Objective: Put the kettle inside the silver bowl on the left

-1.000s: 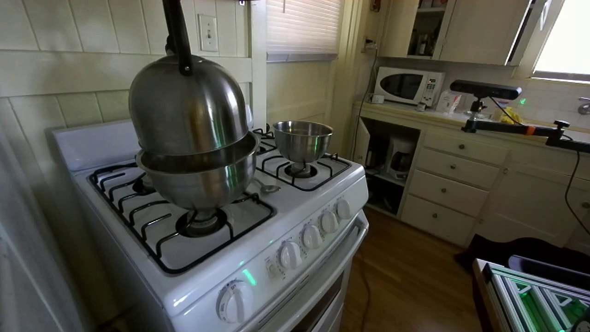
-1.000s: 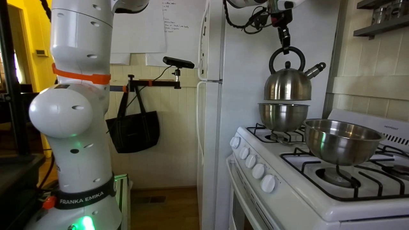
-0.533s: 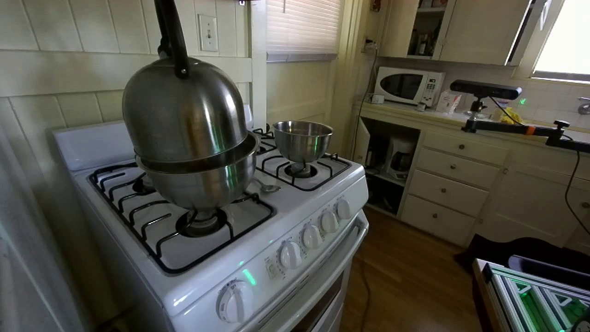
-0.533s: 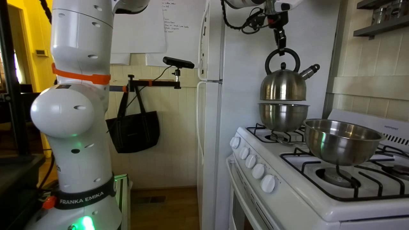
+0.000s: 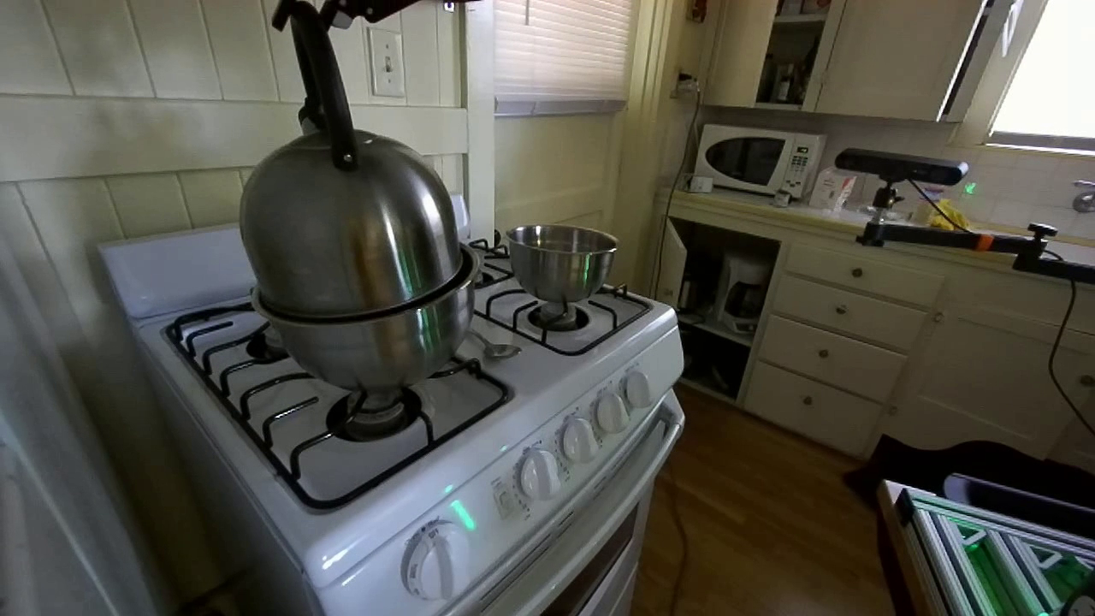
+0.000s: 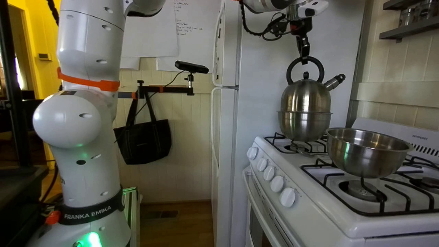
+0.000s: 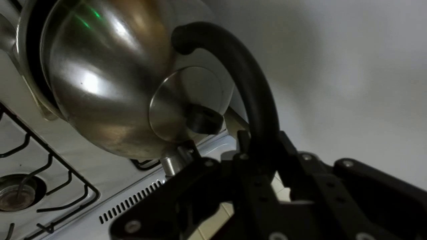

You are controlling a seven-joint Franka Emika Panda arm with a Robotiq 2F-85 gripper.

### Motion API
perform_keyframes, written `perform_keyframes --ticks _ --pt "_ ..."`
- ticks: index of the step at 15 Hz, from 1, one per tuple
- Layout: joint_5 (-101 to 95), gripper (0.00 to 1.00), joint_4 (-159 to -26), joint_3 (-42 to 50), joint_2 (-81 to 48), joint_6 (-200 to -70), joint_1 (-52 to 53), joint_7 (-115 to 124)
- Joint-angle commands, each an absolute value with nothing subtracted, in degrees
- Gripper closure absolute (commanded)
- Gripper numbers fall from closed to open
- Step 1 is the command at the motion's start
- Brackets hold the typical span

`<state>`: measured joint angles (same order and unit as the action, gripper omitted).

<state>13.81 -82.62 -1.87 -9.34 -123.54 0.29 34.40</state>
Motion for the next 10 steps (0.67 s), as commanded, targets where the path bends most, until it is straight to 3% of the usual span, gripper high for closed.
perform_keyframes --ticks 1,10 --pt "15.0 0.95 -79.8 -1.3 -10.2 -121.6 0.6 33.4" --pt "15.1 0.95 -79.8 -1.3 -11.2 -119.6 0.7 33.8"
